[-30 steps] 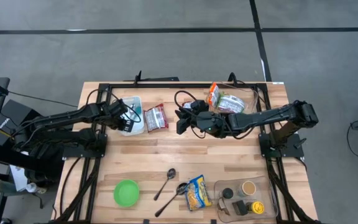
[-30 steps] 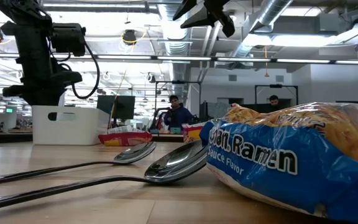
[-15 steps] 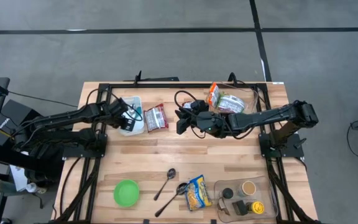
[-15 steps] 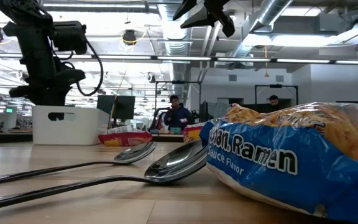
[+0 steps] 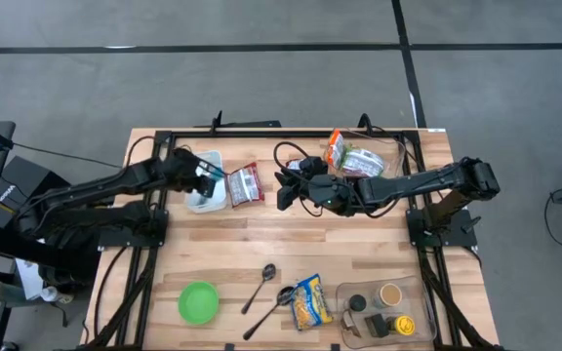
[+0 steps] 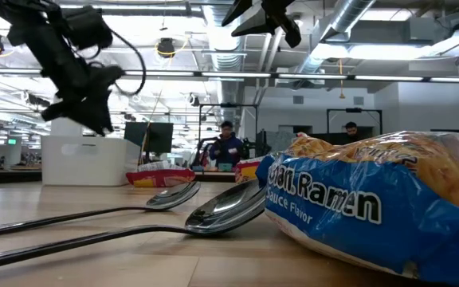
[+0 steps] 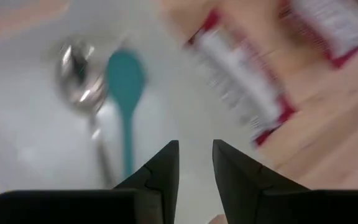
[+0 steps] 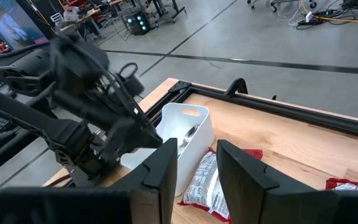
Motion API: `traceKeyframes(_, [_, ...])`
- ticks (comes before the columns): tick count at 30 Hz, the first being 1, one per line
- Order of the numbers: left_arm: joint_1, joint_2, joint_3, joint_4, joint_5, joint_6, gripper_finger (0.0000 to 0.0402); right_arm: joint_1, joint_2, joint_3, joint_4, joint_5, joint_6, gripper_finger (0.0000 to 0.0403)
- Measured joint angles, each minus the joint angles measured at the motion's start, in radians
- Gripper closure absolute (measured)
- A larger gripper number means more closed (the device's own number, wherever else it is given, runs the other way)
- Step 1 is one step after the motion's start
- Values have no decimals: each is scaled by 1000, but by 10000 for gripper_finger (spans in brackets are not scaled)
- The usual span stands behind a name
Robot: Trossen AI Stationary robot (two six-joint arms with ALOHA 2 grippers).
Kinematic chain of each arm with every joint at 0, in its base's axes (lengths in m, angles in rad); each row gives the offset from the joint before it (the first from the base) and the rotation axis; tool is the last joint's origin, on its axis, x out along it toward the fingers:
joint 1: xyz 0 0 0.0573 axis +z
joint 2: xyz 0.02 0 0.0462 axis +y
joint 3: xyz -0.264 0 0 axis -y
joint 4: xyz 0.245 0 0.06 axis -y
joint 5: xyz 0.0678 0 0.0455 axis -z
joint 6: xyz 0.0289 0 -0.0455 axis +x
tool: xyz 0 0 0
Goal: Pick & Place Food Item
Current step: Put the blue noodle pack into the top transparent bin
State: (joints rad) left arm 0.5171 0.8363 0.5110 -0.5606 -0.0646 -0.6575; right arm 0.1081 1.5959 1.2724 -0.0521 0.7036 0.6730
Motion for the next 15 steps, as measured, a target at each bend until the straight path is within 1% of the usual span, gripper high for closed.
traceKeyframes(4, [-1,-75,0,115,57,82,309,-6,0,0,0,0,0,296])
traceKeyframes(8, [-2,-147,0,256,158,144,309,-6,0,0,-1,0,-1,296])
traceKeyframes(15, [-2,-233,0,502,342,152,309,-6,0,0,-9,0,-3,296])
